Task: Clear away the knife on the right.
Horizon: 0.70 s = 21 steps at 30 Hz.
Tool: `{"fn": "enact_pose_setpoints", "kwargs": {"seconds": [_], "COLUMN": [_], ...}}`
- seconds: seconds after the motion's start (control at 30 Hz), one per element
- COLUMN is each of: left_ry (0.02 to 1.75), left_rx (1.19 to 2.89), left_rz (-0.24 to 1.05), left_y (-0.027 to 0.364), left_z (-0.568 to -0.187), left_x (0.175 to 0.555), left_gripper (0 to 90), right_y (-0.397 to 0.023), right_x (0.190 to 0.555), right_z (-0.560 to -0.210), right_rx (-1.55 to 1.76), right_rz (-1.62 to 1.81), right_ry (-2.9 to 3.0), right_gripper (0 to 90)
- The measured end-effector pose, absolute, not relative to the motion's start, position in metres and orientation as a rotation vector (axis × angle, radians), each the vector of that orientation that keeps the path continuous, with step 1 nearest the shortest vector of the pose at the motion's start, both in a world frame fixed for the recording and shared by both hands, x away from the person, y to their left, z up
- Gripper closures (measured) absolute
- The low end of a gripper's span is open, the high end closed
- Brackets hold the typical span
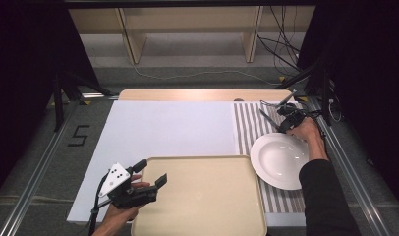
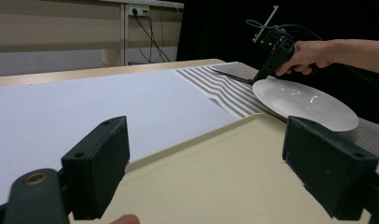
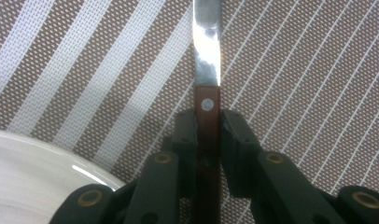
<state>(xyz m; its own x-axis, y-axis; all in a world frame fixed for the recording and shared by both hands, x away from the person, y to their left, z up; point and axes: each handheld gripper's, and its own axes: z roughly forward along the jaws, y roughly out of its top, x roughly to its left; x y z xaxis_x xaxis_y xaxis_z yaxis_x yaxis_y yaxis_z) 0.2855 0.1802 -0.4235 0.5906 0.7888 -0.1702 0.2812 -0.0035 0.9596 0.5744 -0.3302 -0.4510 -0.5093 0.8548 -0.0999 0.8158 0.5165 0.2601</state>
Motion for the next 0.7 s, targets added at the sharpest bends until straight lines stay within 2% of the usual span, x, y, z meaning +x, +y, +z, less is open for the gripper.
{"fn": "enact_pose_setpoints", "kwargs": {"seconds": [0.4,0.7], "left_ry": [0.927,0.928], "left_rx": [1.574,1.57], "left_rz": [0.505,0.505], "left_y": [0.18,0.179], "left_z": [-0.424,-0.424], "left_x": [0.286,0.286], "left_gripper": [14.6,14.6], "right_y": [-0.33,-0.327], "right_x": [0.57,0.562], "right_z": [-0.444,-0.41], "right_rx": [1.275,1.186], "right_rz": [0.246,0.342], "right_ry": [2.489,2.392], "right_gripper": [77.9,77.9]}}
